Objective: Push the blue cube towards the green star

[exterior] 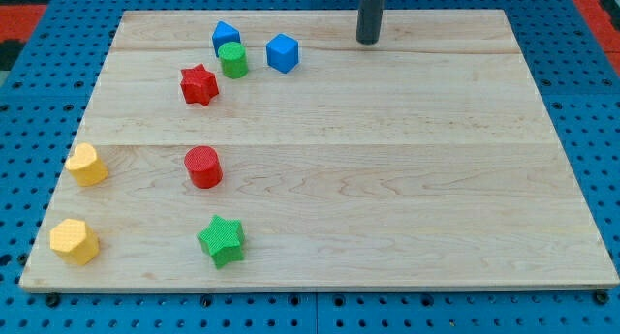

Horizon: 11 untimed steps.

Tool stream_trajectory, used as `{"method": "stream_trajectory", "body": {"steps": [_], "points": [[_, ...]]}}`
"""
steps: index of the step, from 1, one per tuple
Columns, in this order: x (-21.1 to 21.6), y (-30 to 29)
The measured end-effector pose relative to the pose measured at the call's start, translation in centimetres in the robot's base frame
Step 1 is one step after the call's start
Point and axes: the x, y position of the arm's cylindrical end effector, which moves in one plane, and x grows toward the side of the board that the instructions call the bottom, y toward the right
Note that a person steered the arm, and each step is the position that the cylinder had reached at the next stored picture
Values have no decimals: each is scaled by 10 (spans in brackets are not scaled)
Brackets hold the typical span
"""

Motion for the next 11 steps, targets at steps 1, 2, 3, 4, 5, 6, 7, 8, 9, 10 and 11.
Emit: {"method": "stream_trajectory", "body": {"steps": [1, 2, 3, 4, 5, 6, 7, 8, 9, 10, 11], "points": [[-29, -10], [14, -78], [39, -127], [35, -138], [73, -138], [103, -136], [128, -139], [154, -147], [183, -166], [165, -180], [193, -202]]}}
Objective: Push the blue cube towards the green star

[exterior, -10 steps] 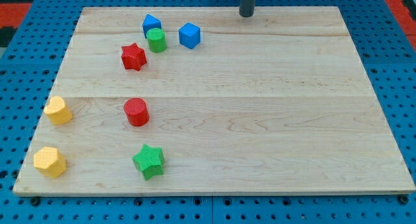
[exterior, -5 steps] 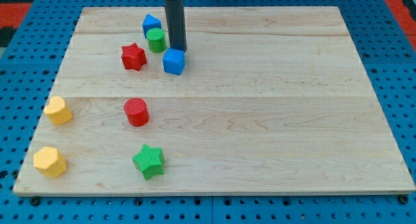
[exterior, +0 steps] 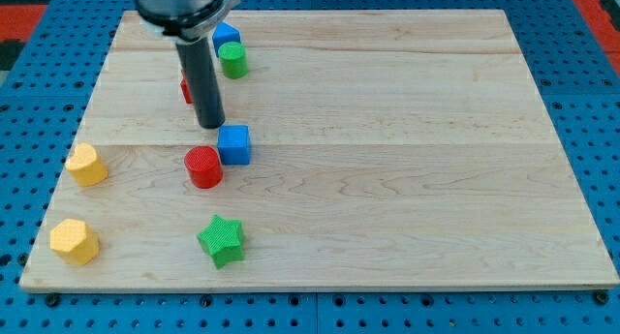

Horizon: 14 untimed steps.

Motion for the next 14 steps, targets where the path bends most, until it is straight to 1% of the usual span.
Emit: {"method": "stream_trajectory", "body": {"steps": [1, 2, 3, 4, 5, 6, 7, 8, 9, 10, 12, 14], "points": [[29, 34], [33, 48], [23, 100], [64, 97], [87, 97], [88, 183], [129, 225], [168, 194], [159, 154], [149, 135], [129, 131], [128, 166]]}}
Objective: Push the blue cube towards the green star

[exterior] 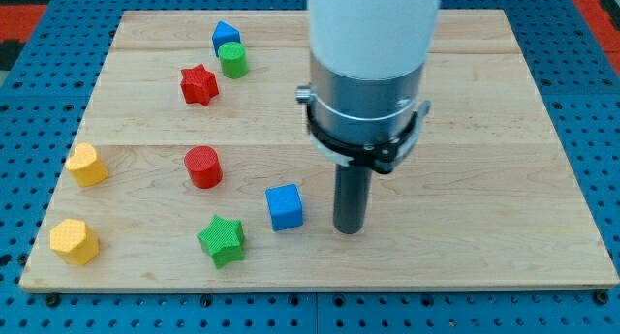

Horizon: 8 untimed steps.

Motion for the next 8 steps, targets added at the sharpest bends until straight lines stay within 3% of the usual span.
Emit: {"method": "stream_trajectory", "body": {"steps": [4, 8], "points": [[-28, -77], [-17, -102]]}}
